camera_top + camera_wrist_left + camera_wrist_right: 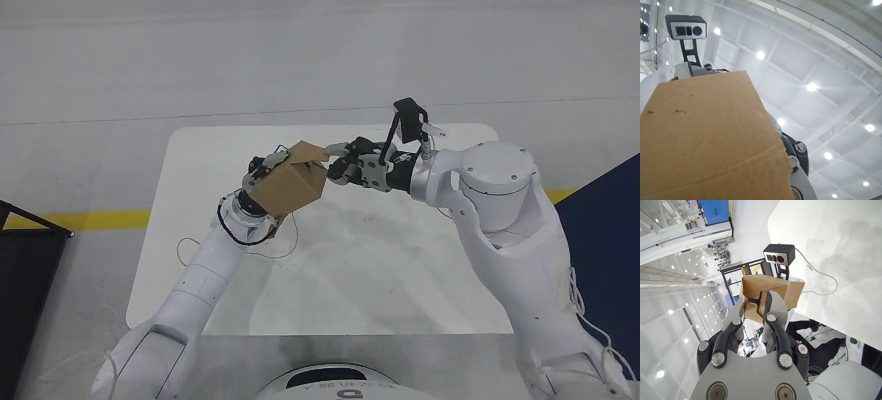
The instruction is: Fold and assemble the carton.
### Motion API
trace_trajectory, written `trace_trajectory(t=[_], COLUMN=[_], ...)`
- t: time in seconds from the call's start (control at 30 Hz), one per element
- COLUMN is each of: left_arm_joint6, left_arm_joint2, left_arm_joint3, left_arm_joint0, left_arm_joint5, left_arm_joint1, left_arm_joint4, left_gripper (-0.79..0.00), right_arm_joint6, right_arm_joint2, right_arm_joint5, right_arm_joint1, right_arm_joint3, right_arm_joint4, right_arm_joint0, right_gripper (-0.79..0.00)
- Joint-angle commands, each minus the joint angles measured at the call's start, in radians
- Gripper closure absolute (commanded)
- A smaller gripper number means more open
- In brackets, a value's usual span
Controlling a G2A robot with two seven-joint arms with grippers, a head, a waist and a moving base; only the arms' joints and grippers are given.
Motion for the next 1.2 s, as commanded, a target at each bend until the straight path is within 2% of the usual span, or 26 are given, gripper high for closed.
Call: trace_trajectory(t=[0.0,0.33,0.6,0.87,0.93,1.0,1.17], left_arm_joint6=[0.000,0.000,0.000,0.000,0.000,0.000,0.000], left_arm_joint2=[0.001,-0.002,-0.002,-0.005,-0.004,-0.003,-0.003], left_arm_joint3=[0.004,-0.007,-0.011,-0.009,-0.007,-0.004,0.008], left_arm_joint0=[-0.002,0.001,0.004,0.006,0.007,0.007,0.010], left_arm_joint5=[-0.007,-0.001,0.003,0.014,0.020,0.032,0.059], left_arm_joint1=[0.000,0.001,0.001,0.000,0.000,-0.001,-0.003], left_arm_joint4=[0.010,-0.008,-0.005,-0.014,-0.014,-0.020,-0.039], left_gripper=[0.000,0.000,0.000,0.000,0.000,0.000,0.000], right_arm_joint6=[0.006,0.065,0.078,0.071,0.066,0.057,0.055], right_arm_joint2=[-0.015,-0.081,-0.119,-0.186,-0.201,-0.210,-0.210], right_arm_joint5=[0.000,0.000,0.000,0.000,0.000,0.000,0.000], right_arm_joint1=[0.010,0.070,0.103,0.120,0.124,0.127,0.127], right_arm_joint3=[-0.002,-0.008,-0.007,0.022,0.032,0.043,0.046], right_arm_joint4=[-0.031,-0.131,-0.103,-0.048,-0.032,-0.012,0.000], right_arm_joint0=[0.012,0.060,0.080,0.126,0.139,0.151,0.154], right_gripper=[-0.366,-0.403,-0.523,-0.533,-0.582,-0.785,-0.785])
